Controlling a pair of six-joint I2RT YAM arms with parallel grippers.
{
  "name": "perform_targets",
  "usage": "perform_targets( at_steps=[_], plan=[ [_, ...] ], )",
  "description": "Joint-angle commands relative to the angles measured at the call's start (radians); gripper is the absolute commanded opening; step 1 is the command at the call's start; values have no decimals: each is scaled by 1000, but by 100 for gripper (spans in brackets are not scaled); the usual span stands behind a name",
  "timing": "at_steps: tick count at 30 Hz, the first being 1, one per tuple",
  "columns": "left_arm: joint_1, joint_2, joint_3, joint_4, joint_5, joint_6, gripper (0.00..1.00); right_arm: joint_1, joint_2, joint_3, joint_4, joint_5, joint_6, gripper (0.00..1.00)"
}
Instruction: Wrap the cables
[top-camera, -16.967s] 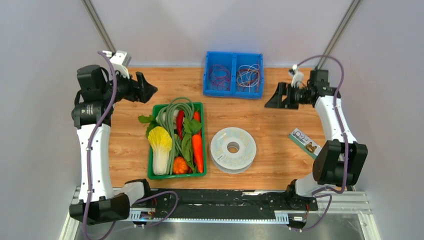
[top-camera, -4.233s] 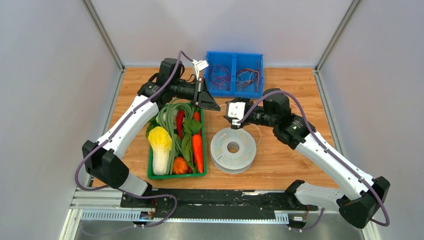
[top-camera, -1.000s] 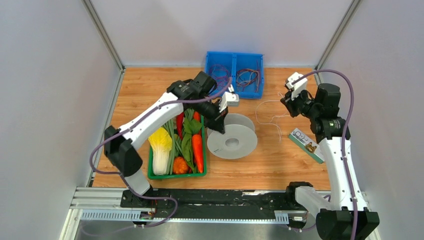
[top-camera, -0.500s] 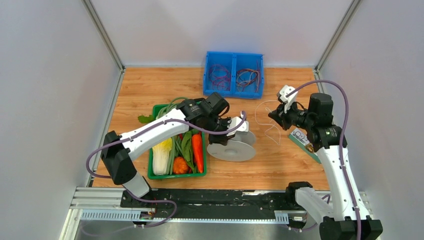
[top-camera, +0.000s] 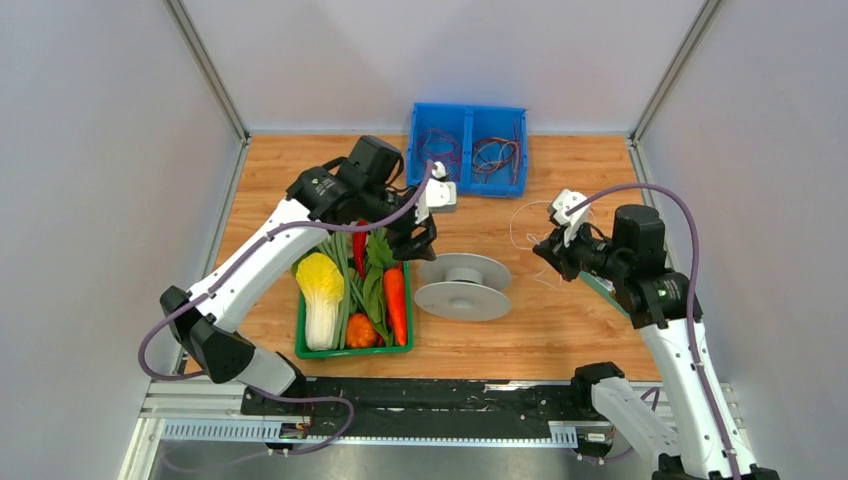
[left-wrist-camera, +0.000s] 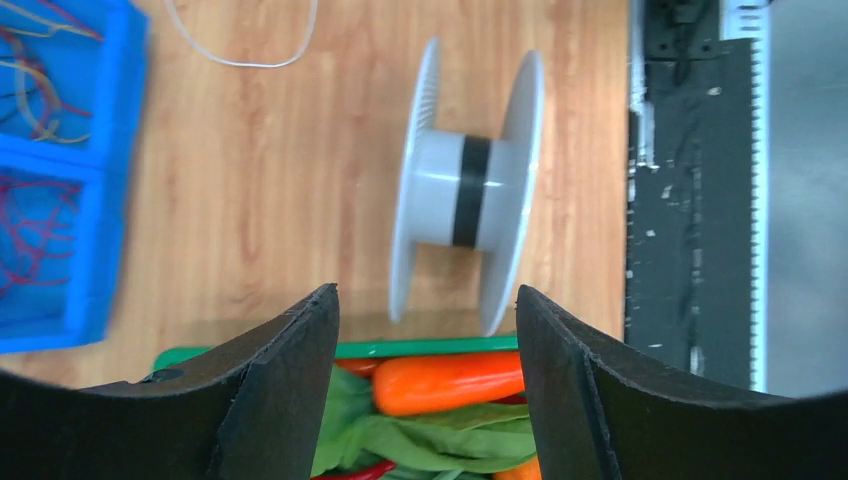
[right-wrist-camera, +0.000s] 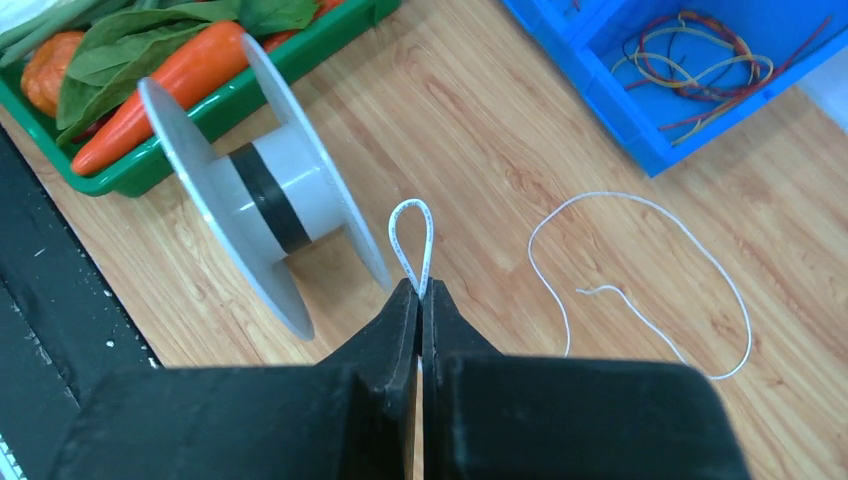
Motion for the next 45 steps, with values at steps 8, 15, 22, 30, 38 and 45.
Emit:
perform_targets(
  at_steps=[8, 15, 22, 30, 38, 45],
  plan=[
    [18, 125, 13, 34, 33, 191, 68, 169, -145, -175, 137, 150, 2, 0],
    [3, 148, -86, 216, 29, 79, 57, 209, -148, -285, 263, 133, -69, 0],
    [0, 166, -112, 297, 32, -54, 24, 281, -91, -336, 387, 154, -100, 0],
    [0, 158, -141, 333, 27, -140, 1, 353, -29, -393, 530, 133, -144, 0],
    [0, 111, -215, 374, 76, -125, 25, 396, 47, -390, 567, 122, -150, 0],
    [0, 80, -302, 484, 148, -103, 57, 421, 91, -382, 566, 166, -141, 0]
  ],
)
